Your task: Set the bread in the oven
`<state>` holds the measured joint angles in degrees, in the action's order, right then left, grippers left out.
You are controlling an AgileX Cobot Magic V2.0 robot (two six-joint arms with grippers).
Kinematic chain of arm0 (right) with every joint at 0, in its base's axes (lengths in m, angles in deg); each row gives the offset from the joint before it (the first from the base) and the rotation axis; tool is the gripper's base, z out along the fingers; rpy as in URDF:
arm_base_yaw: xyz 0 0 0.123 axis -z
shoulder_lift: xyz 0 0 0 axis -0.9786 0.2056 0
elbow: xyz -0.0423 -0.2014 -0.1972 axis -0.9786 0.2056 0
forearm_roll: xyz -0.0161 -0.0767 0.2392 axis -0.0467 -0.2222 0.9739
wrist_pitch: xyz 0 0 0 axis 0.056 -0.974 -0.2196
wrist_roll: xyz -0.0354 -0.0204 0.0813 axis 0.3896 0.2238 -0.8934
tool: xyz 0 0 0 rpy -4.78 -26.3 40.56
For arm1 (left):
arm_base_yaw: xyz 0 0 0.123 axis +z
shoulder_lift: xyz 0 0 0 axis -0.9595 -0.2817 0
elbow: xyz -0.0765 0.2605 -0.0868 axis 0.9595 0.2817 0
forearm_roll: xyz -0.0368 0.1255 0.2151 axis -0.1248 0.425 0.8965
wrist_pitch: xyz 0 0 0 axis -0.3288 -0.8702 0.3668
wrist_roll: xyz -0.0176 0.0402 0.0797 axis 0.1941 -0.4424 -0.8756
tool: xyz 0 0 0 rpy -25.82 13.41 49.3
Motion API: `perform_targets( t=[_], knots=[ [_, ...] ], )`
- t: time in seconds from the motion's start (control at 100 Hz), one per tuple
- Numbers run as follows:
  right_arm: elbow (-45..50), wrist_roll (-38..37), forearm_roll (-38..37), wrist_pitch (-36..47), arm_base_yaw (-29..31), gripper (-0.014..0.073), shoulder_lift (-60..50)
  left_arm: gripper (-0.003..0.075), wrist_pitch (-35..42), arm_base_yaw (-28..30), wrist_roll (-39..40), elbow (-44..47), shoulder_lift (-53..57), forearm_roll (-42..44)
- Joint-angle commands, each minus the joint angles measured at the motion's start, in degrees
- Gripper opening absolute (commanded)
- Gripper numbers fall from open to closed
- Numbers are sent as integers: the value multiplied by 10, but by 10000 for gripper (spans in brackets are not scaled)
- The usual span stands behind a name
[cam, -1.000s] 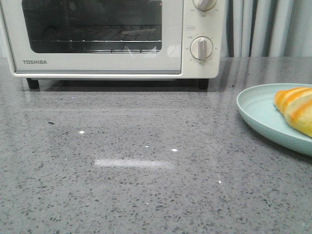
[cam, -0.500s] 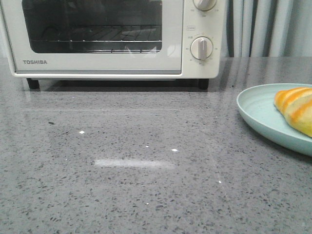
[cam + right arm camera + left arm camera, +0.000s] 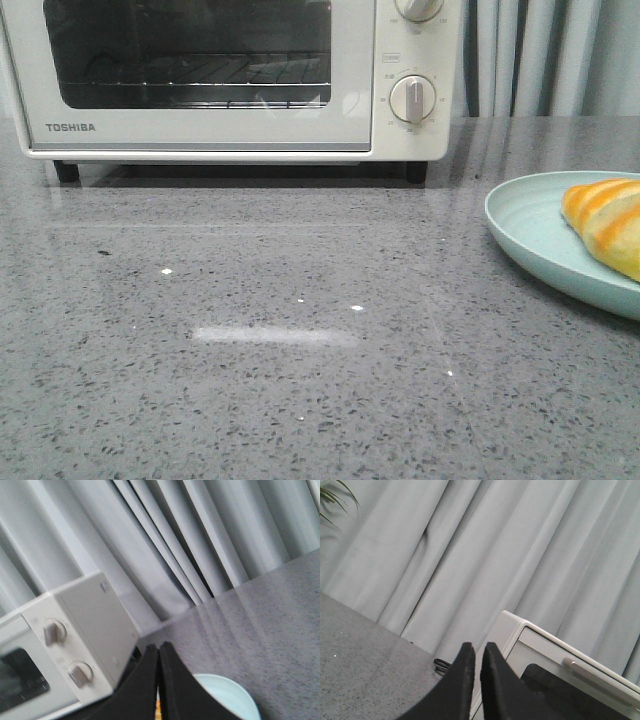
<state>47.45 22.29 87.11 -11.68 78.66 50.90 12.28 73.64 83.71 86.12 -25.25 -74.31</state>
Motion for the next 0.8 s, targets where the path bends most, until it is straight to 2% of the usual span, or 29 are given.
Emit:
perform_targets(
  t=[0.0,0.21,0.28,0.35,0.46,0.56,0.65,0.79],
  knots=[
    [5,-41,18,67,2,-45,-12,-20,55,0,7,12,17,-1],
    [-6,-57,0,71,2,-45,-12,-20,69,0,28,0,17,-3],
    [-30,-57,-63,39,0,-45,-12,-20,17,0,28,-25,17,17],
    [-65,-57,-125,-16,-4,-45,-12,-20,-58,0,28,-63,17,72],
    [-120,-56,-177,-99,-15,-45,-12,-20,-140,0,28,-133,14,121],
    [-155,-55,-208,-140,-22,-45,-9,-19,-207,0,15,-197,-4,140],
    [-179,-25,-214,-152,-26,-45,-6,-19,-267,-7,-17,-253,-31,140],
    [-212,23,-214,-183,-26,-45,-6,-19,-320,-38,-69,-315,-89,96]
  ],
)
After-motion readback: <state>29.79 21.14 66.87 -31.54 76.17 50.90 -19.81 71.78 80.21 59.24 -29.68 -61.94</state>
